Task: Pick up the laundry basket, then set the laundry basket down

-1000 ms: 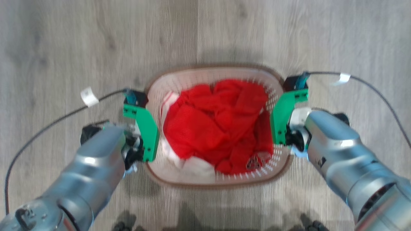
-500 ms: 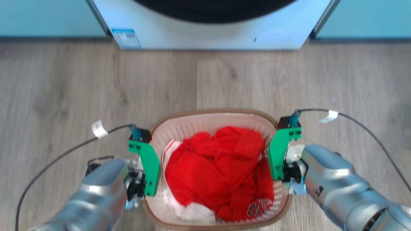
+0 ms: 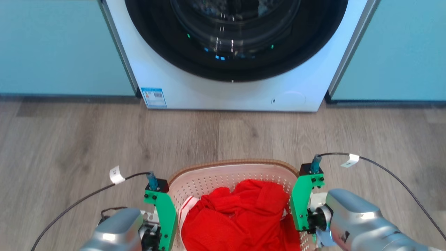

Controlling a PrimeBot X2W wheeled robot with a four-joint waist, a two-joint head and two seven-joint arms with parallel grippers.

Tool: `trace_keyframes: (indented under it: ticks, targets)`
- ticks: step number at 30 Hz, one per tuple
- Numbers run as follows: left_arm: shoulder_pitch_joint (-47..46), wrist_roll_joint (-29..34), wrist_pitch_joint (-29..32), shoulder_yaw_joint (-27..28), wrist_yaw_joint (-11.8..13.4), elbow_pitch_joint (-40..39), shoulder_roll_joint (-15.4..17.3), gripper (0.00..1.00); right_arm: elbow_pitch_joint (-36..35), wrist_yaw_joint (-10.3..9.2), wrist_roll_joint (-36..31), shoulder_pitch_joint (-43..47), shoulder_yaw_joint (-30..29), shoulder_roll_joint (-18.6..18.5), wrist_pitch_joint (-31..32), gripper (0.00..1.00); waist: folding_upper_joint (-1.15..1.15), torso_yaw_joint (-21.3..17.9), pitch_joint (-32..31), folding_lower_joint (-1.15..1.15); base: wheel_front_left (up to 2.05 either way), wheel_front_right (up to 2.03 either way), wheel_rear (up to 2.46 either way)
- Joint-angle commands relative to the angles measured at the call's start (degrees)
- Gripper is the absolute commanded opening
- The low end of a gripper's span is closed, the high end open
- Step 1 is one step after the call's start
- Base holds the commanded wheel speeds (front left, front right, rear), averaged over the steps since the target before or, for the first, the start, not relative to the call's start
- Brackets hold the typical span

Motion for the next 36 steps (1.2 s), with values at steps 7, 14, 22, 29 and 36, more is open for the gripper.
trace_keyframes:
  ticks: [7,14,22,29,36]
  targets:
    - [-2.26,0.74,0.61,-0.03,0.05,0.71,1.07,0.0,-2.24,0.43,1.21,-1.72,1.48,0.44,-0.25,0.0,-0.01,0.5,-2.22,0.01,0.0,0.0,0.0]
    - [-2.15,0.6,0.6,-0.06,0.05,0.92,0.72,0.0,-2.45,0.43,2.41,-1.89,2.64,0.44,-0.47,0.0,-0.01,0.83,-3.23,0.01,0.0,0.0,0.0]
    - [-1.94,0.46,0.39,-0.08,0.05,1.42,0.41,0.0,-2.86,0.43,3.5,-1.78,4.22,0.44,-0.95,0.0,-0.01,0.78,-4.07,0.01,0.0,0.0,0.0]
    - [-1.95,-0.73,0.23,0.04,0.05,1.34,0.16,0.0,-2.62,0.43,4.58,-1.87,5.29,0.44,-1.07,0.0,-0.01,0.68,-4.13,0.01,0.0,0.0,0.0]
    - [-2.12,-0.85,0.51,0.0,0.05,1.2,0.15,0.0,-2.33,0.43,5.65,-2.0,6.14,0.44,-1.19,0.0,-0.01,0.73,-4.01,0.01,0.0,0.0,0.0]
